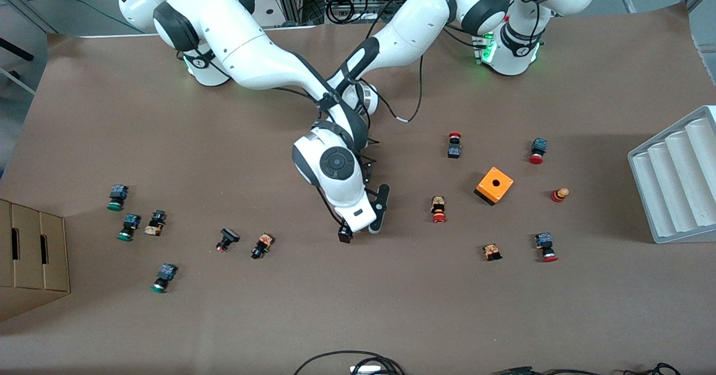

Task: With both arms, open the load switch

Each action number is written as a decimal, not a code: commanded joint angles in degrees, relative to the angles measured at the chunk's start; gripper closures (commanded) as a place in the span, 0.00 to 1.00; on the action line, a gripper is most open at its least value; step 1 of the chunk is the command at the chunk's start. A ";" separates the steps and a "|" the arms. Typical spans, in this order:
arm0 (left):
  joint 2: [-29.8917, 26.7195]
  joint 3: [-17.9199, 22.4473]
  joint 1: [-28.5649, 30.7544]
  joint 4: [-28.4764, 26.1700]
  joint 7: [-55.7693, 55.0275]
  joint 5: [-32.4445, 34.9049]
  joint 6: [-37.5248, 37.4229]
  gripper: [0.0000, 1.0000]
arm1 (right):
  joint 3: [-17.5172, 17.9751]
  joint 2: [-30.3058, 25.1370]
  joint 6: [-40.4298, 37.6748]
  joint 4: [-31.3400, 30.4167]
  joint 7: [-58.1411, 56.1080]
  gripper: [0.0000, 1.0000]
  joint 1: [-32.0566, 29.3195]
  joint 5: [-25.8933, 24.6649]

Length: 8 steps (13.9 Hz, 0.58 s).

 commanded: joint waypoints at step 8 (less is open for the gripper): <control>1.80 0.08 0.08 1.44 -0.92 0.30 1.51 0.43 | -1.95 2.25 1.37 2.07 -0.37 0.05 1.60 0.26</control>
